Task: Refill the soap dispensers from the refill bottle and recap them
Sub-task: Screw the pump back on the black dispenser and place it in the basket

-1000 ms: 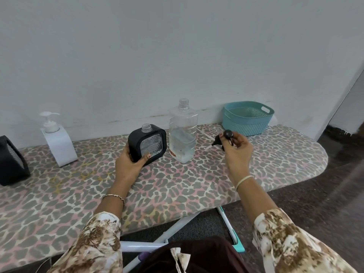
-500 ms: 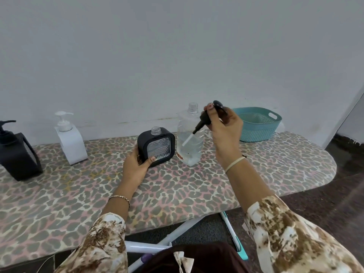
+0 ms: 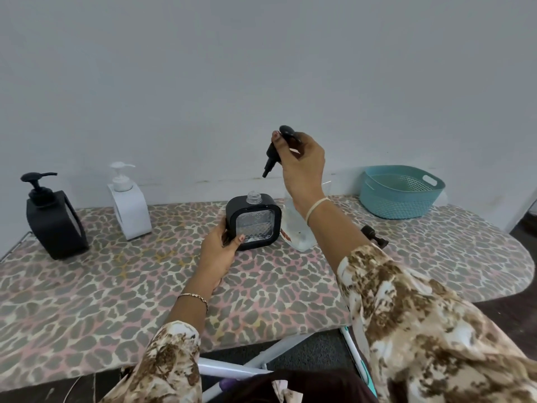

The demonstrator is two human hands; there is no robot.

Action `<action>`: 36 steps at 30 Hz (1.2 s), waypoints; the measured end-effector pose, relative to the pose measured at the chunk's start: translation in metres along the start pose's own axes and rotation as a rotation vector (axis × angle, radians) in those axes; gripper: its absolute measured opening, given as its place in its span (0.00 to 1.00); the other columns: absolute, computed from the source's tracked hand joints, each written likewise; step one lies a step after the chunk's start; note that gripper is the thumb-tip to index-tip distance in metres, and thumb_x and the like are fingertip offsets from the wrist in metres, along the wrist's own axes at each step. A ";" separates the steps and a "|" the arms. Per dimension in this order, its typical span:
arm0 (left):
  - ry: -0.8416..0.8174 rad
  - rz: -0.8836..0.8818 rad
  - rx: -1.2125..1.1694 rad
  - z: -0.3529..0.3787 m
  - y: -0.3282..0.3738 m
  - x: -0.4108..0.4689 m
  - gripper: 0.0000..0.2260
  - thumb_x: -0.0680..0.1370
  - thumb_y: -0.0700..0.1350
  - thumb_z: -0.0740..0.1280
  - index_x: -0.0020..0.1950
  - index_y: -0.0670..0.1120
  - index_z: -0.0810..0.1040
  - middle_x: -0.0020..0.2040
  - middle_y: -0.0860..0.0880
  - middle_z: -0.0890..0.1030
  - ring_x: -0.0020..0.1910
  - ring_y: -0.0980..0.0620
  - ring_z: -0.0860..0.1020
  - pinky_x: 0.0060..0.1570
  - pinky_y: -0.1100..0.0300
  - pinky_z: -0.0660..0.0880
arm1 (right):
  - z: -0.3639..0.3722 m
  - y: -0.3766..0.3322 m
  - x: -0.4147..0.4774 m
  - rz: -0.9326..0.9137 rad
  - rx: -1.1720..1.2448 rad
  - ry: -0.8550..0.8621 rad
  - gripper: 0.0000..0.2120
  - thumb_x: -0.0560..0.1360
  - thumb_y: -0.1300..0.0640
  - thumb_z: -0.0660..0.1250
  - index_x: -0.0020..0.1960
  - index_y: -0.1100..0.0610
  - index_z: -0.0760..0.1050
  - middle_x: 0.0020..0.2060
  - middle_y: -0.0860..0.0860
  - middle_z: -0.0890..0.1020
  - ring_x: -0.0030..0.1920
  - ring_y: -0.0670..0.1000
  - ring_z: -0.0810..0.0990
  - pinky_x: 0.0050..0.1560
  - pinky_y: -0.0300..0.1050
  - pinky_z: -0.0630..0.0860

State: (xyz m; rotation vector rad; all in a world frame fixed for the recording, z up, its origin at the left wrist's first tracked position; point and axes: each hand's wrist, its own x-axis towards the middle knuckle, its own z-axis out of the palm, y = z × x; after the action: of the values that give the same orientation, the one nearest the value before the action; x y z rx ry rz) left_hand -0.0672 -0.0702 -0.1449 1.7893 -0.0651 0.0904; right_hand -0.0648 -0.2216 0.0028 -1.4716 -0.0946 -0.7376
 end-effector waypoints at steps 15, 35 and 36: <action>0.022 -0.023 -0.123 0.002 0.003 0.014 0.42 0.63 0.44 0.81 0.73 0.44 0.65 0.63 0.48 0.76 0.62 0.50 0.76 0.63 0.51 0.74 | 0.013 0.051 -0.003 0.069 -0.214 -0.189 0.07 0.75 0.52 0.69 0.44 0.56 0.78 0.40 0.54 0.84 0.44 0.53 0.83 0.52 0.53 0.79; -0.121 -0.009 -0.310 -0.014 0.011 0.022 0.27 0.65 0.30 0.76 0.61 0.44 0.74 0.51 0.48 0.83 0.46 0.57 0.83 0.43 0.65 0.79 | 0.004 0.078 -0.031 0.052 -0.282 -0.379 0.08 0.75 0.57 0.70 0.54 0.57 0.79 0.44 0.48 0.83 0.46 0.44 0.82 0.52 0.39 0.78; -0.113 -0.005 -0.311 -0.013 0.010 0.021 0.27 0.65 0.30 0.76 0.60 0.44 0.75 0.50 0.48 0.83 0.46 0.57 0.83 0.43 0.65 0.79 | 0.006 0.078 -0.032 0.029 -0.310 -0.347 0.08 0.74 0.56 0.72 0.52 0.56 0.79 0.44 0.47 0.83 0.45 0.45 0.82 0.50 0.39 0.78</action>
State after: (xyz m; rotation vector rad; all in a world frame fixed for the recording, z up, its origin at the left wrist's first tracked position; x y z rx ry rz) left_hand -0.0472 -0.0591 -0.1303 1.4827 -0.1475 -0.0242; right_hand -0.0485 -0.2098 -0.0795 -1.8851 -0.2309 -0.4799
